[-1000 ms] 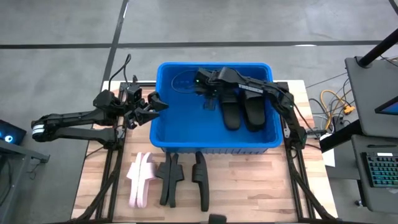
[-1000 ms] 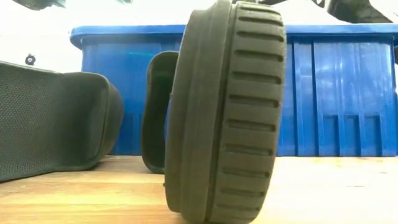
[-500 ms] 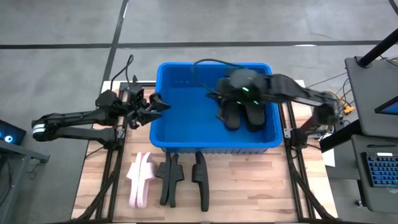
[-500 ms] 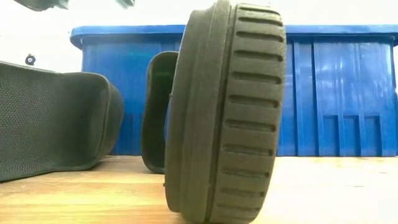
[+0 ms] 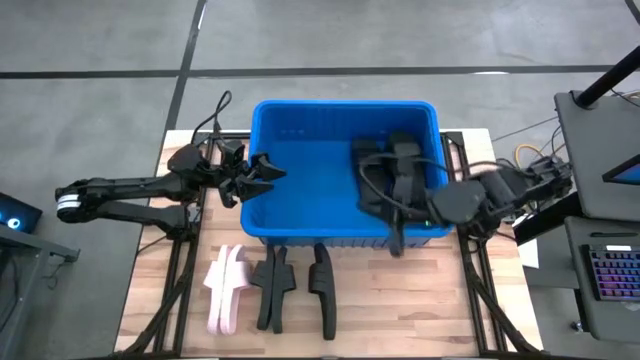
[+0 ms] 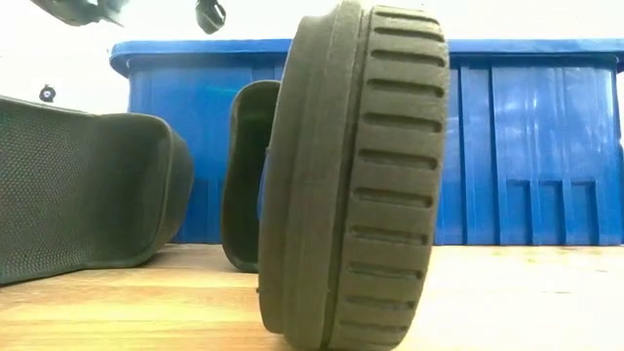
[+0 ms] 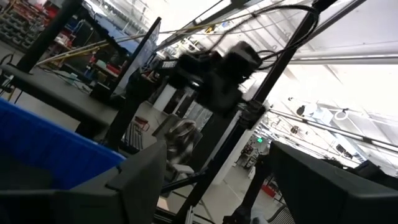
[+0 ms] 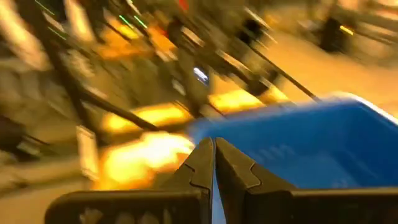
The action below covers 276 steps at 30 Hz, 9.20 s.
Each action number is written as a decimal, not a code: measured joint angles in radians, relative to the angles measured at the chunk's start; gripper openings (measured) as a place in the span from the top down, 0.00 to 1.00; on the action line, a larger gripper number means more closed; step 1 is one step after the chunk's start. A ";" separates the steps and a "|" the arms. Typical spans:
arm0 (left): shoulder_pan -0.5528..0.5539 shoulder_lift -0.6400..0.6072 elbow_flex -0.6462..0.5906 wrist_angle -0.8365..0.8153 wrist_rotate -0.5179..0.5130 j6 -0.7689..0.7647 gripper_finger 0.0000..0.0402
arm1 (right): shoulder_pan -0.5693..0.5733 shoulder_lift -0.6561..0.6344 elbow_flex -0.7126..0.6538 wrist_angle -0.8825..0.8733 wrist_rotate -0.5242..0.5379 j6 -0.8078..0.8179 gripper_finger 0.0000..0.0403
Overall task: Pick and place slides into bin
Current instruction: Put the right black slide into the bin
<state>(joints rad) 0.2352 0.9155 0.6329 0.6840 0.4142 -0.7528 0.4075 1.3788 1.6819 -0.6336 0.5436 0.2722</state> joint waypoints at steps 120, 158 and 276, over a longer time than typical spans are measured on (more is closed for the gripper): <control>0.001 -0.061 -0.003 -0.046 0.237 0.049 0.33 | 0.151 1.028 0.472 -0.478 0.240 -0.040 0.51; 0.001 -0.099 -0.003 -0.038 0.237 0.051 0.33 | 0.156 0.682 0.673 -0.574 0.229 0.121 0.97; 0.007 -0.043 0.004 -0.036 -0.274 0.104 0.33 | -1.141 -0.025 -0.872 0.401 -0.723 -0.805 0.68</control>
<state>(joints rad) 0.2424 0.8726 0.6369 0.6476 0.1402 -0.6487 -0.7331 1.3537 0.8095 -0.2330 -0.1793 -0.5325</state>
